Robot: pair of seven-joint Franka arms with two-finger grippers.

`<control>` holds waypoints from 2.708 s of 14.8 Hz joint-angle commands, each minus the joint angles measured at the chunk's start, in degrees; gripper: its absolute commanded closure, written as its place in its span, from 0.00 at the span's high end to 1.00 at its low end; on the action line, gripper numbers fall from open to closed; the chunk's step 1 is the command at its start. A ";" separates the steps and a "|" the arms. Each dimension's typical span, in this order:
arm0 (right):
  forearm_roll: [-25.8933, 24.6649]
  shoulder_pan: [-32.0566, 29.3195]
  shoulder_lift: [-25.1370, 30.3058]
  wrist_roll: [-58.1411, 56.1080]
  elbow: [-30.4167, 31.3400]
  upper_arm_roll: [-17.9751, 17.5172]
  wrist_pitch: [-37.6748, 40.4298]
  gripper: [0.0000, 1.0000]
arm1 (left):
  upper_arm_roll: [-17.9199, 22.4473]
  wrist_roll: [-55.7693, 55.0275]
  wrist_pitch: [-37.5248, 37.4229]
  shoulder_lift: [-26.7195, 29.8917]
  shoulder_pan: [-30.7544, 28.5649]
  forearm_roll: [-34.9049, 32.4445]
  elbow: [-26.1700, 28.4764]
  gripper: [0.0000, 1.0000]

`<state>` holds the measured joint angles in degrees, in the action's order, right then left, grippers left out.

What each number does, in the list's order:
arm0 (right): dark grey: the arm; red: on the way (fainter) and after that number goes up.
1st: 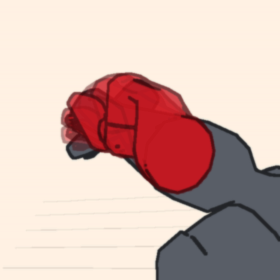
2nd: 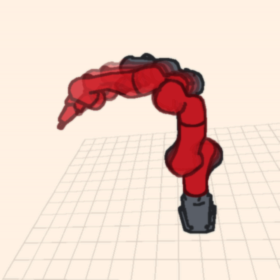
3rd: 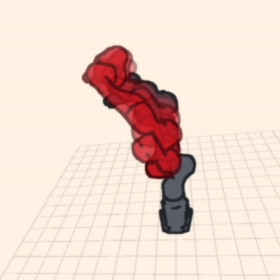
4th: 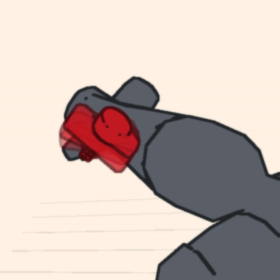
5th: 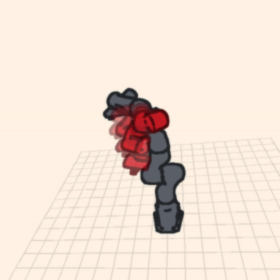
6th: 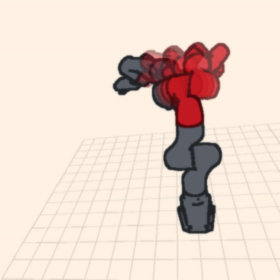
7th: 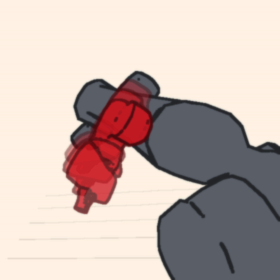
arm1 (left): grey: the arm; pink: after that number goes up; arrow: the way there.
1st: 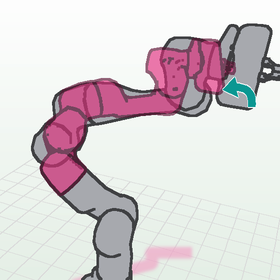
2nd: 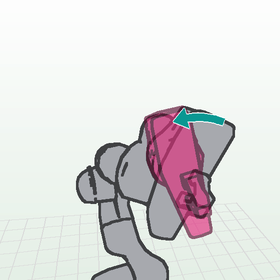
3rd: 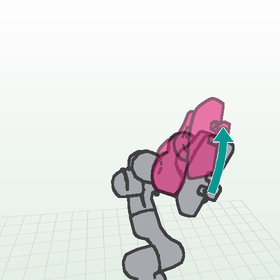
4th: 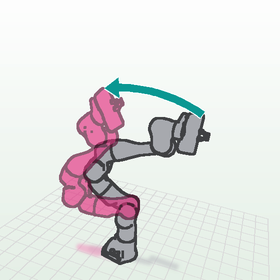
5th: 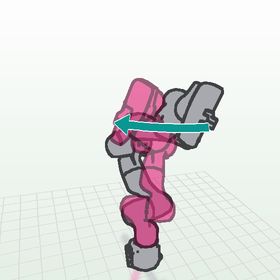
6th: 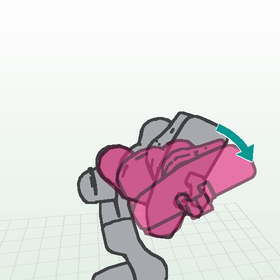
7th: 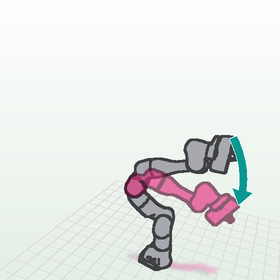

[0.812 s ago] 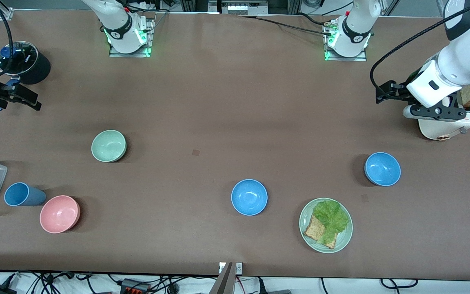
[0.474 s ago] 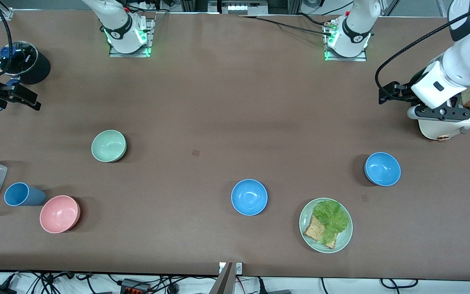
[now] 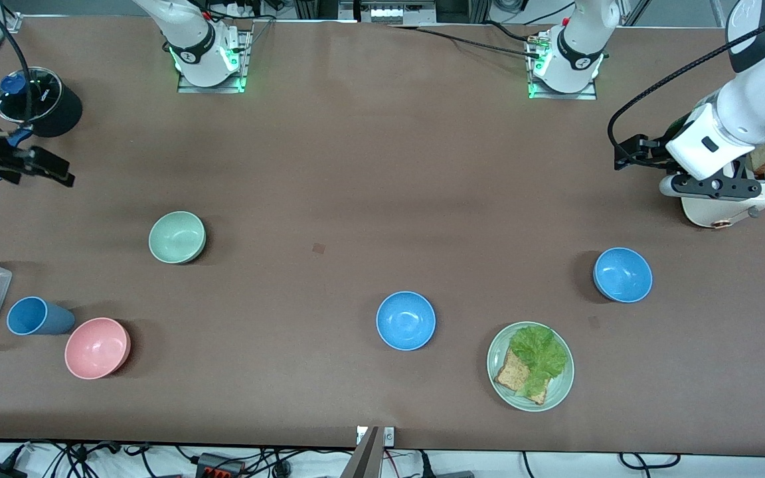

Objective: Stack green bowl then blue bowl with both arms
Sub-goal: 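Reach the right gripper down toward the mint-green bowl rim, then close the right gripper on the mint-green bowl rim, then slide the green bowl with the right gripper while the left gripper reaches the blue bowl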

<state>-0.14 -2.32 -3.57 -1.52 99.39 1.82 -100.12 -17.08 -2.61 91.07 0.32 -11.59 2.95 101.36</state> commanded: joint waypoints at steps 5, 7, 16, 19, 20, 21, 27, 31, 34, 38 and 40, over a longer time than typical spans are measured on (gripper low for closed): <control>-0.65 -0.76 -16.35 -0.24 0.28 -0.41 -9.81 1.00 | -0.41 0.23 -1.51 -0.58 -0.27 -0.84 -1.52 1.00; -0.65 -0.76 -19.70 -0.24 1.51 -0.41 -13.15 1.00 | -0.32 0.23 -1.51 -0.58 -0.36 -0.84 -1.52 1.00; 0.06 -1.11 -26.57 -0.68 5.29 -0.50 -14.84 0.70 | -0.23 0.23 -1.77 -0.94 -0.63 -0.75 -1.61 1.00; 0.06 -1.11 -27.45 -0.68 5.47 -0.50 -14.58 0.54 | -0.23 0.23 -1.77 -0.94 -0.63 -0.75 -1.61 1.00; 0.06 -1.11 -27.54 -0.76 5.55 -0.50 -14.49 0.50 | -0.15 0.23 -1.77 -0.94 -0.63 -0.75 -1.61 1.00; 0.06 -1.11 -27.63 -0.77 5.56 -0.50 -14.31 0.44 | -0.14 0.32 -1.77 -0.94 -0.71 -0.66 -1.61 1.00; 0.06 -0.85 -27.28 -4.45 5.38 -0.68 -12.91 0.00 | 0.12 -1.25 -1.77 -1.20 -0.80 -0.58 -1.69 1.00; 0.32 -0.32 -24.74 -3.41 3.02 -4.44 -7.56 0.00 | 0.12 -5.13 -1.86 -1.20 -1.68 -0.57 -1.70 1.00; 0.32 0.56 -24.20 -1.48 -0.41 -10.76 -5.00 0.00 | 0.30 -4.17 -1.16 -2.07 -3.60 -1.37 -1.61 1.00; 0.75 9.67 -24.72 13.01 -1.65 -15.35 -5.69 0.00 | 0.12 -3.29 -1.08 -4.62 -5.98 -1.54 -1.61 1.00; 5.39 14.25 -24.81 17.15 -1.74 -15.27 -6.74 0.00 | 0.30 1.88 2.60 -6.99 -6.77 -3.29 -1.17 1.00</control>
<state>1.66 7.90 -28.01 11.80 98.17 -14.00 -106.33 -16.44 -4.87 91.43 -3.71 -17.25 2.17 101.36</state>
